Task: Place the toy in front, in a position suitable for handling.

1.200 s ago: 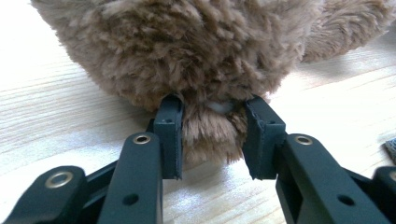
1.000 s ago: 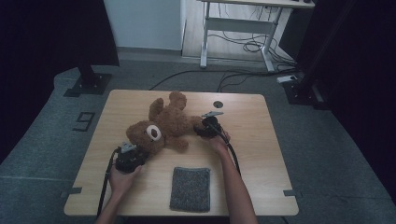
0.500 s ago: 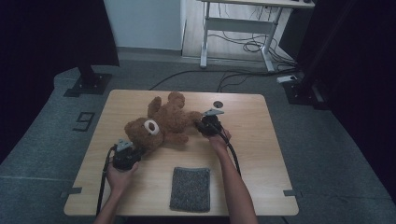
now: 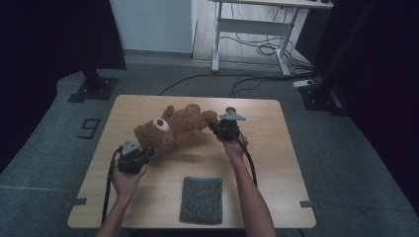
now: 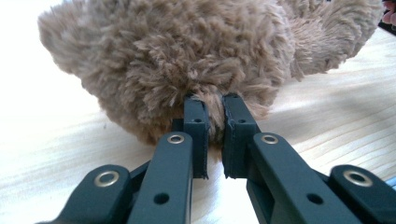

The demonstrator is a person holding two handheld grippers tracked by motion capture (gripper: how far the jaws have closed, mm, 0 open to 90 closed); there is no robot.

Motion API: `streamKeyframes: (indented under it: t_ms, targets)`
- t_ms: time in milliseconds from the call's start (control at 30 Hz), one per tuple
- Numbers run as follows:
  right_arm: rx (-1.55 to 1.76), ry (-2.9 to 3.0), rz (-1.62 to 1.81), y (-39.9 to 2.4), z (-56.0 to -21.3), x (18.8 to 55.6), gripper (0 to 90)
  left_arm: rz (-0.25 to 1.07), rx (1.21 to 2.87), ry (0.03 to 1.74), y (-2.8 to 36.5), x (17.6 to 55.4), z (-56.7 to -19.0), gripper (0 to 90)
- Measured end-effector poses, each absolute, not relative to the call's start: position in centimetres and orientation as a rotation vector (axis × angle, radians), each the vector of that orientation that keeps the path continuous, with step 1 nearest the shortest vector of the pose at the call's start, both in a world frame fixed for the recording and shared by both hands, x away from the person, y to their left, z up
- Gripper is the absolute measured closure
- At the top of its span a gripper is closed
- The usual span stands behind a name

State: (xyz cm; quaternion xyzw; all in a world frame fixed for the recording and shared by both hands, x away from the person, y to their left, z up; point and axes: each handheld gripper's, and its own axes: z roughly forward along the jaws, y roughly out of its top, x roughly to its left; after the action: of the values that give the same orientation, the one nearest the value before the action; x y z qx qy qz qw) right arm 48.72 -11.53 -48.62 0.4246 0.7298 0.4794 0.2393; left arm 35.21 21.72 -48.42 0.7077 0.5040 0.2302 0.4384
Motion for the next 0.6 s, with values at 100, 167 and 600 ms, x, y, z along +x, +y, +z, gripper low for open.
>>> streamKeyframes:
  t_ms: [100, 167, 600]
  targets:
    - [1.163, 1.968, 1.337, -12.1, -48.0, 48.3, 75.8, 0.580, 1.753, 1.227, 21.4, 35.0, -47.7, 82.1]
    - [1.165, 1.932, 1.362, -12.6, -47.5, 47.9, 75.9, 0.584, 1.753, 1.211, 21.1, 34.9, -47.3, 82.1]
    - [1.128, 1.852, 1.442, -16.4, -44.7, 44.9, 76.0, 0.571, 1.770, 1.161, 19.2, 35.0, -46.3, 82.0]
